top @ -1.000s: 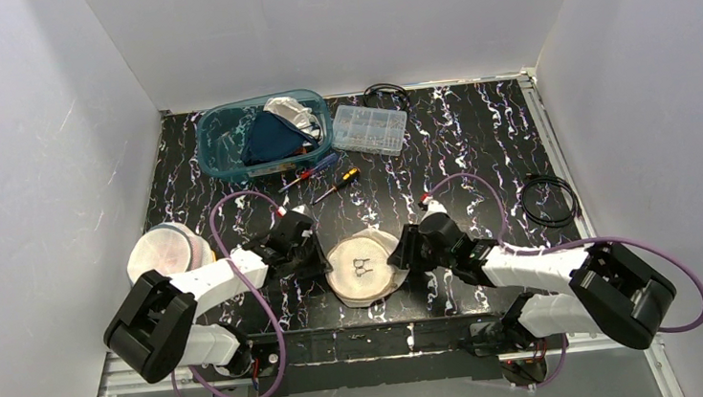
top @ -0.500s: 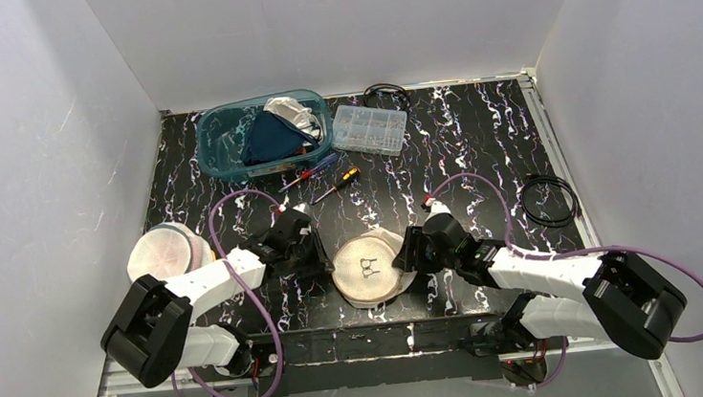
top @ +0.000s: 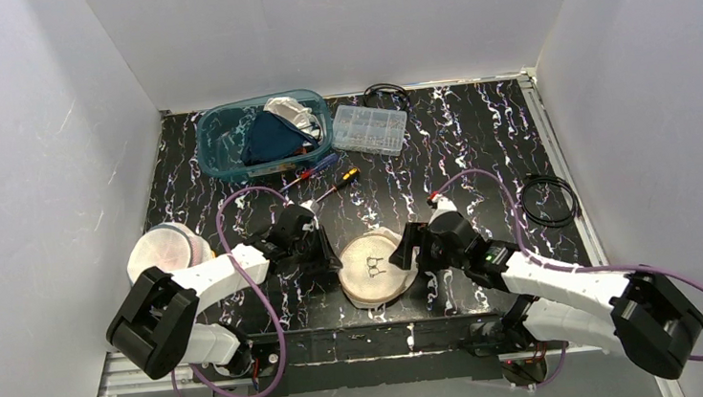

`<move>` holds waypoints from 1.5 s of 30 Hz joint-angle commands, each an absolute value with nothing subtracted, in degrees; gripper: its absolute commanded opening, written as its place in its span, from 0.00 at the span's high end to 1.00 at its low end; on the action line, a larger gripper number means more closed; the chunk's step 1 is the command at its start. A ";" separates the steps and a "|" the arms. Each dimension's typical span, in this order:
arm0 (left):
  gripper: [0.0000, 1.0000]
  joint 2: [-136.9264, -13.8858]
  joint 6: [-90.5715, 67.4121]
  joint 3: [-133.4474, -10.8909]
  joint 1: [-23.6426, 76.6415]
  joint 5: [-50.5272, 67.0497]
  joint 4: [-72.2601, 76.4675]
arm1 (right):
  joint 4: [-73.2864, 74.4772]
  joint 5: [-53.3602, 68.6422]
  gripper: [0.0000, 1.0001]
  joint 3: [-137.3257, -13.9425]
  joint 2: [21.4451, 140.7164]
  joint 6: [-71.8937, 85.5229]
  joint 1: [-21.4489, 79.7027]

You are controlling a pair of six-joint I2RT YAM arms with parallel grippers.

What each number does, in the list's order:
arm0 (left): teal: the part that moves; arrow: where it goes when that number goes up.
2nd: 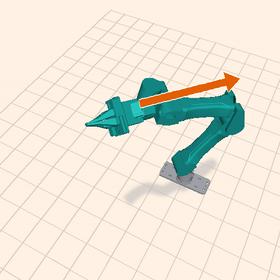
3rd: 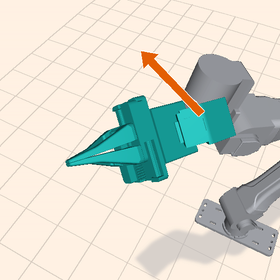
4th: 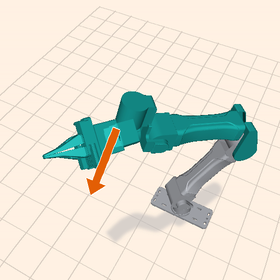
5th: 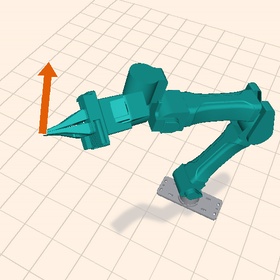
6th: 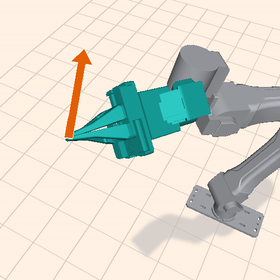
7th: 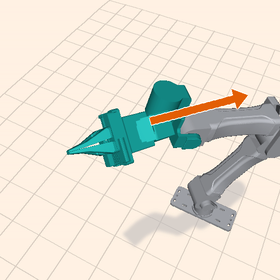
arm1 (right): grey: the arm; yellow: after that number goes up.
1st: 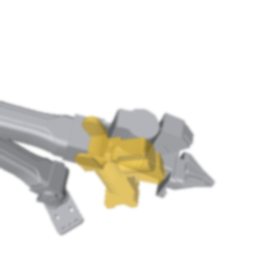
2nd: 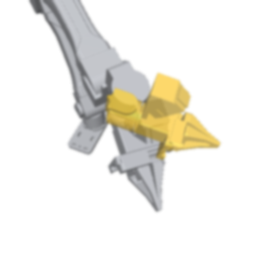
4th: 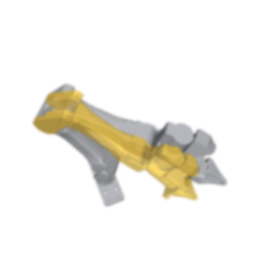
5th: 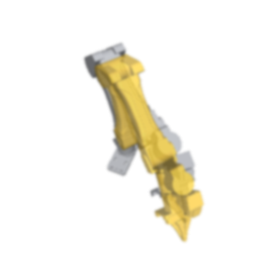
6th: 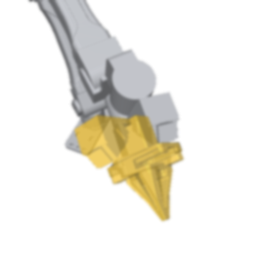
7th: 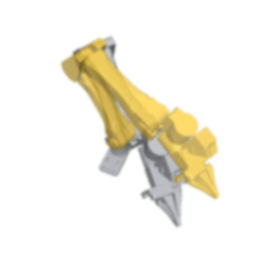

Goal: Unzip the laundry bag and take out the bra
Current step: Close the laundry bag at the center of the board.

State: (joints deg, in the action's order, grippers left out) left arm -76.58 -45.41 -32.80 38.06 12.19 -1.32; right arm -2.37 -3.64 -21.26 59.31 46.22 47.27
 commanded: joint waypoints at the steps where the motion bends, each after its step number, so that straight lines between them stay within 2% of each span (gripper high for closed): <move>1: 0.90 -76.05 -43.86 -35.10 38.28 13.29 -1.92 | 4.38 -8.50 0.14 -24.94 56.73 44.18 47.17; 5: 0.92 -76.68 -43.81 -35.42 38.47 13.53 -1.70 | 5.02 -7.60 0.14 -23.74 59.22 44.99 46.59; 12: 0.94 -77.75 -43.62 -35.42 38.87 13.94 -1.11 | -8.28 -0.93 0.16 -18.49 62.47 49.85 46.50; 16: 0.95 -79.42 -43.98 -35.67 39.52 14.64 -0.27 | -12.28 1.80 0.24 -17.87 65.54 51.06 46.54; 20: 0.96 -80.60 -44.56 -35.99 40.39 14.84 1.72 | -14.13 2.33 0.37 -17.43 67.30 51.98 46.55; 22: 0.96 -80.93 -44.58 -36.45 40.67 14.79 1.91 | -13.48 1.53 0.39 -17.26 67.15 52.10 46.52; 25: 0.95 -80.43 -44.03 -37.29 40.76 13.50 -0.44 | -10.60 0.32 0.30 -17.60 65.46 51.36 46.58; 29: 0.90 -77.85 -43.18 -37.71 40.74 10.10 -5.48 | -4.02 -3.67 0.18 -19.72 61.49 48.51 46.56; 34: 0.82 -74.50 -42.98 -37.85 40.72 7.18 -9.00 | 2.35 -4.29 0.14 -23.19 58.40 45.31 46.58; 37: 0.71 -73.78 -42.70 -38.70 40.78 6.68 -10.94 | 4.55 -3.59 0.14 -25.54 57.59 43.88 46.55; 41: 0.56 -71.83 -41.63 -40.70 40.78 7.05 -14.44 | 4.82 -0.89 0.18 -28.92 57.15 42.58 46.61; 45: 0.54 -67.38 -41.48 -42.19 40.78 9.01 -15.20 | 3.09 3.36 0.34 -31.66 60.04 41.76 48.07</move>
